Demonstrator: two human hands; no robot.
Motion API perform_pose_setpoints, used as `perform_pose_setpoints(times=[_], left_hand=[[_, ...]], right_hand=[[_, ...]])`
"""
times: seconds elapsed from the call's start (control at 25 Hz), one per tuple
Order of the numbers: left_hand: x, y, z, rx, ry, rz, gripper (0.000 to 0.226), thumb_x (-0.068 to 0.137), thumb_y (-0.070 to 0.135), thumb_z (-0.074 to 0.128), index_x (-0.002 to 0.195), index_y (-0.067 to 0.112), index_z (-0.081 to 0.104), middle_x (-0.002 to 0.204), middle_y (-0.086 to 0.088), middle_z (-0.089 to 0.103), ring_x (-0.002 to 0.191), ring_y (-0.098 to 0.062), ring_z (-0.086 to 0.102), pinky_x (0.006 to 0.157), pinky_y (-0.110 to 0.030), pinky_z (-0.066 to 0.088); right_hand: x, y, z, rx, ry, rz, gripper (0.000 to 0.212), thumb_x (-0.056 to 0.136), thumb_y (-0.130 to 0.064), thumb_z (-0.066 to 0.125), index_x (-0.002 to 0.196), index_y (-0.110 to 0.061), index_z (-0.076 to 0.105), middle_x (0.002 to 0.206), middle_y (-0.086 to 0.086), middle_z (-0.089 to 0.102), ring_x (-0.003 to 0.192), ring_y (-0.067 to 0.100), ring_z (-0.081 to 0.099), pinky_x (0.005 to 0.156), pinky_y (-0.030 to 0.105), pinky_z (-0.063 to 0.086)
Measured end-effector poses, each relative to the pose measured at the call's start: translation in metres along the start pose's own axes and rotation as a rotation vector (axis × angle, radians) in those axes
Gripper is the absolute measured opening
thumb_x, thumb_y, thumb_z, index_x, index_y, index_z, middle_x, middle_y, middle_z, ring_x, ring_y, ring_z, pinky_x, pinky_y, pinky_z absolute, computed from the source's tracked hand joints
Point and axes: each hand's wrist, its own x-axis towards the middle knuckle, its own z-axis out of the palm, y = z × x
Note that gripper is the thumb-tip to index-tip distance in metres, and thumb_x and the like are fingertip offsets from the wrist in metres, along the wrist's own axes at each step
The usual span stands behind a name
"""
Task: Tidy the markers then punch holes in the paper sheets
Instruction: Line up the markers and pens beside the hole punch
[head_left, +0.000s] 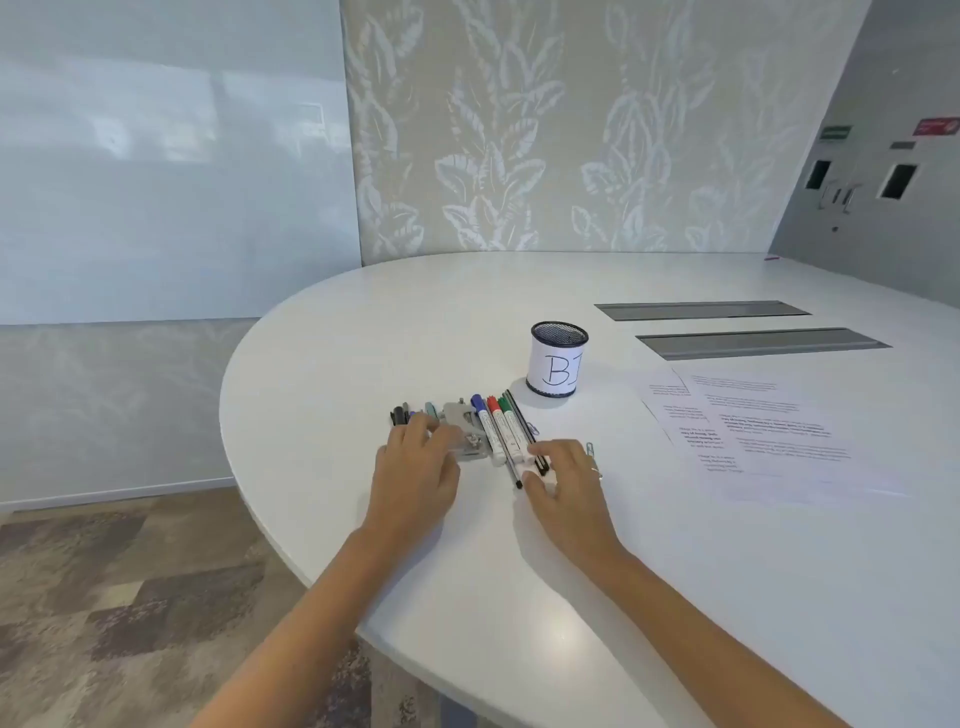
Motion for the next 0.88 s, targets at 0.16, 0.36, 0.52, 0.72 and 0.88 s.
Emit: perform_pose_setpoints(times=[0.16, 0.36, 0.52, 0.72, 0.88], left_hand=[[0.032, -0.007, 0.007, 0.101, 0.003, 0.030, 0.038, 0.096, 0.023, 0.041, 0.132, 0.015, 0.050, 0.139, -0.005, 0.050, 0.132, -0.024, 0.041, 0.104, -0.040, 0.034], [0.038, -0.022, 0.029, 0.261, -0.181, 0.084, 0.049, 0.102, 0.026, 0.020, 0.149, 0.014, 0.022, 0.159, 0.000, 0.022, 0.146, -0.011, 0.016, 0.121, -0.043, 0.003], [0.038, -0.022, 0.031, 0.318, -0.150, 0.129, 0.046, 0.099, 0.019, 0.039, 0.143, 0.006, 0.037, 0.152, -0.009, 0.037, 0.140, -0.021, 0.035, 0.118, -0.051, 0.012], [0.048, -0.019, 0.035, 0.430, -0.201, 0.102, 0.047, 0.097, 0.021, 0.043, 0.143, 0.009, 0.039, 0.151, -0.006, 0.039, 0.138, -0.019, 0.039, 0.117, -0.054, 0.006], [0.069, -0.016, 0.041, 0.482, -0.255, 0.086, 0.049, 0.101, 0.022, 0.027, 0.148, 0.012, 0.023, 0.159, -0.003, 0.024, 0.144, -0.015, 0.027, 0.116, -0.052, -0.010]], right_hand=[[0.031, 0.001, 0.010, -0.222, -0.069, -0.065, 0.043, 0.091, -0.027, 0.056, 0.131, -0.013, 0.050, 0.140, 0.008, 0.042, 0.125, 0.029, 0.040, 0.102, 0.034, 0.029], [0.058, 0.013, 0.027, -0.486, -0.342, -0.248, 0.058, 0.098, -0.031, 0.035, 0.150, -0.011, 0.020, 0.161, 0.009, 0.011, 0.148, 0.024, 0.007, 0.119, 0.037, 0.010], [0.057, 0.017, 0.027, -0.463, -0.420, -0.233, 0.055, 0.100, -0.029, 0.028, 0.150, -0.007, 0.016, 0.161, 0.009, 0.010, 0.148, 0.020, 0.005, 0.121, 0.032, 0.006], [0.040, 0.024, 0.009, -0.458, -0.406, -0.247, 0.055, 0.101, -0.029, 0.026, 0.151, -0.010, 0.013, 0.162, 0.006, 0.005, 0.148, 0.016, 0.002, 0.116, 0.023, 0.000], [0.025, 0.028, -0.011, -0.476, -0.416, -0.240, 0.056, 0.101, -0.029, 0.024, 0.151, -0.011, 0.009, 0.162, 0.004, 0.000, 0.148, 0.014, -0.002, 0.114, 0.020, -0.003]])
